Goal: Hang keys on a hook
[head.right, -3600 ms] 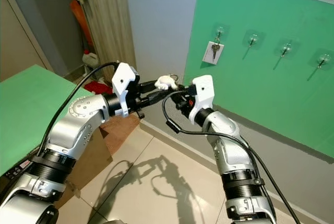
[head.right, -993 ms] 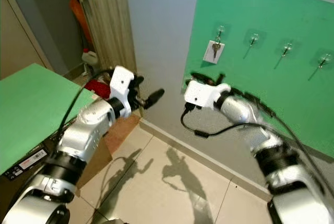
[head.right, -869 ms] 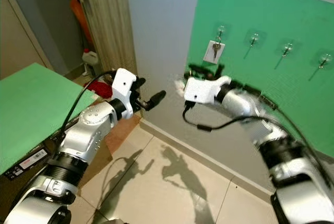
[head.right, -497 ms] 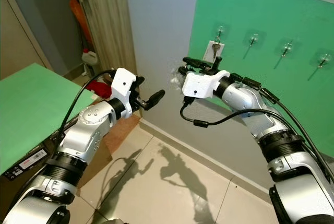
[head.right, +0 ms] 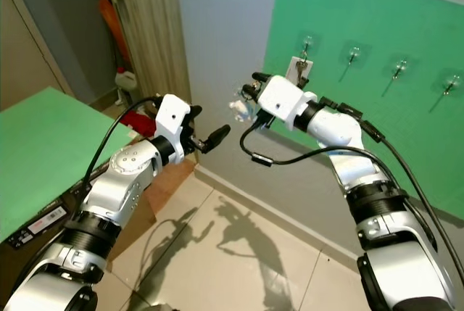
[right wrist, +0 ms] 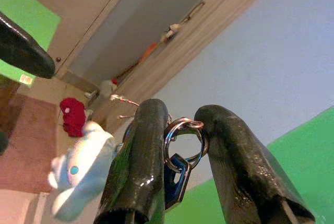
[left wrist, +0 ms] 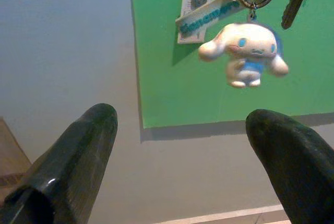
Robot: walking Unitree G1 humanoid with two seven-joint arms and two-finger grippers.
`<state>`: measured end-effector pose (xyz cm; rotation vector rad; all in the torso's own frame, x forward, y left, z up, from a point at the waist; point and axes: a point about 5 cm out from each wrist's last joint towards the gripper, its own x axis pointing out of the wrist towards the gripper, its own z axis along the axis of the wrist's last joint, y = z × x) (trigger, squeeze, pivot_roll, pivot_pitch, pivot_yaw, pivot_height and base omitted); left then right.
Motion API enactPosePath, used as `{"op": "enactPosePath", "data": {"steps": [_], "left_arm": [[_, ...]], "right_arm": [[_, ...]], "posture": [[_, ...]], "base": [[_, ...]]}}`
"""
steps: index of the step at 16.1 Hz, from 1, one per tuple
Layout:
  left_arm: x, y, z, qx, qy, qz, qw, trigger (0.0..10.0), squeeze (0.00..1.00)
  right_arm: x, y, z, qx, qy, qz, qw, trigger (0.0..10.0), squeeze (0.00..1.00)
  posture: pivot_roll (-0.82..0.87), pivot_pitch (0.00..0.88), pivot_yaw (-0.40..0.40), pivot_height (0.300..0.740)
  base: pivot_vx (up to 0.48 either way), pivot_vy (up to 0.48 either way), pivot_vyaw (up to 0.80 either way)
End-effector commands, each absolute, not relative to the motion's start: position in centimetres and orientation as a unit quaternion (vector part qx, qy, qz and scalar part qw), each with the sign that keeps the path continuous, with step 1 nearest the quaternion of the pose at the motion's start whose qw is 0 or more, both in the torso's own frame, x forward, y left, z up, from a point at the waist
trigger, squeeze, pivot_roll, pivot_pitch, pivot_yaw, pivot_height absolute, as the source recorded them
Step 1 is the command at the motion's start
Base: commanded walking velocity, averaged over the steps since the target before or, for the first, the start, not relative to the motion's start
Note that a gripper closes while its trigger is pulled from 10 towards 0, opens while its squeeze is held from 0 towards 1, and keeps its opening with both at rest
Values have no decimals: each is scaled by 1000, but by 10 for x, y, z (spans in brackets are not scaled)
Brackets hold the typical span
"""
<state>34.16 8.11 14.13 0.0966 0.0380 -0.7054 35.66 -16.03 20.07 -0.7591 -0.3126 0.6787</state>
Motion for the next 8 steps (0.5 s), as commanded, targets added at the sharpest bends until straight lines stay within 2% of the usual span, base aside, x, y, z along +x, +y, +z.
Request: {"op": "enactPosePath", "data": {"steps": [1, 6, 8], "left_arm": [[342, 80, 142, 55, 15, -345, 937, 10000, 0], [337, 76, 142, 54, 6, -361, 931, 10000, 0], [336, 74, 143, 51, 1, -364, 930, 10000, 0]], "right_arm": [[359, -164, 211, -354, -161, 313, 866, 0, 0], [366, -173, 228, -365, -180, 264, 874, 0, 0], [369, -179, 232, -374, -179, 242, 877, 0, 0]], "posture": [[-17, 0, 8, 740], [-17, 0, 8, 740], [-17, 0, 9, 740]], "base": [[0, 0, 0], [0, 0, 0], [259, -401, 0]]}}
